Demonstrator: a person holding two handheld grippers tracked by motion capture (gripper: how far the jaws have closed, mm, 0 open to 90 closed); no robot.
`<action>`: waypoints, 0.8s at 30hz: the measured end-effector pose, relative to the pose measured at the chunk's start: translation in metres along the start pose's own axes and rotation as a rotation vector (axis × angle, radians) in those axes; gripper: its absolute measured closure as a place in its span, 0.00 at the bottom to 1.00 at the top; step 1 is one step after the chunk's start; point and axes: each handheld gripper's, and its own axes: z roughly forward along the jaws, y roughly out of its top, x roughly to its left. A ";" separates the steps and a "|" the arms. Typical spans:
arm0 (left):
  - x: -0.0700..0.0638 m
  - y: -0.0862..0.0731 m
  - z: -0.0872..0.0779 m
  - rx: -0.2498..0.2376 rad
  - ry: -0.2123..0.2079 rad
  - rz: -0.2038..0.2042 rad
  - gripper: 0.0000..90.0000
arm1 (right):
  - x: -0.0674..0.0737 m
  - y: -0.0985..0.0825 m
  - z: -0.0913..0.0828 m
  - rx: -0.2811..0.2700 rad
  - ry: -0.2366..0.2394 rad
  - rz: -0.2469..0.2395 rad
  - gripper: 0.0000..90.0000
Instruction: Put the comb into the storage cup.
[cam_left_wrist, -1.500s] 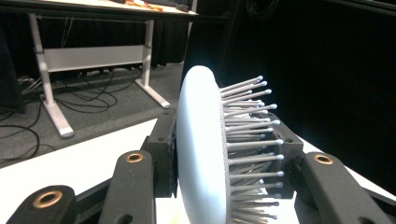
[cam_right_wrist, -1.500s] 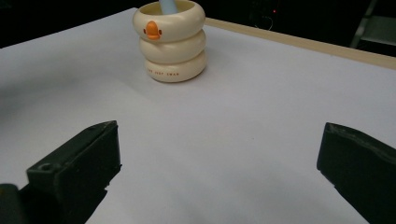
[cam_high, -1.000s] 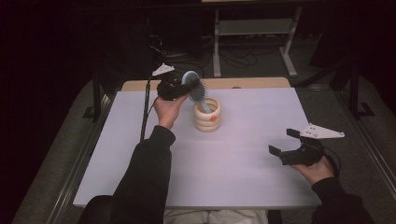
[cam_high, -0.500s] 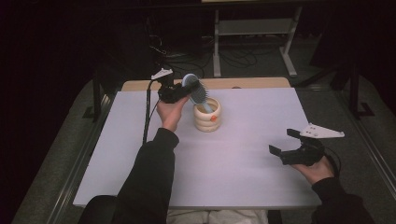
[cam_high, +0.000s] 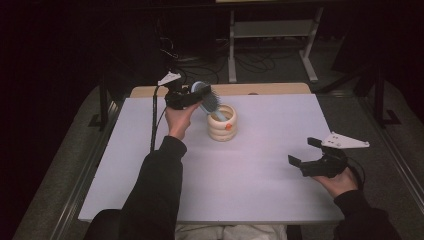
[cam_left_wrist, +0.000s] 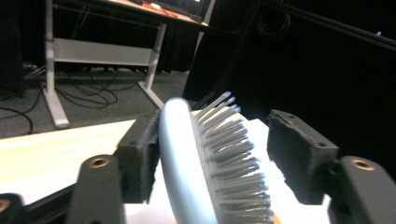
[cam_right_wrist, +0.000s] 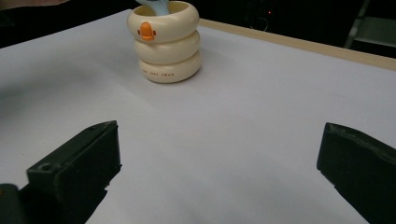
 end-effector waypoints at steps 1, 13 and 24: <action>0.001 0.001 -0.002 0.001 0.002 0.003 0.30 | 0.000 0.000 0.000 0.000 0.001 0.000 0.00; 0.012 0.012 -0.022 0.090 -0.078 0.036 0.00 | 0.002 0.001 0.000 -0.003 -0.003 -0.019 0.00; 0.005 0.019 -0.055 0.101 -0.097 0.133 0.00 | 0.003 0.000 0.003 0.015 -0.004 -0.026 0.00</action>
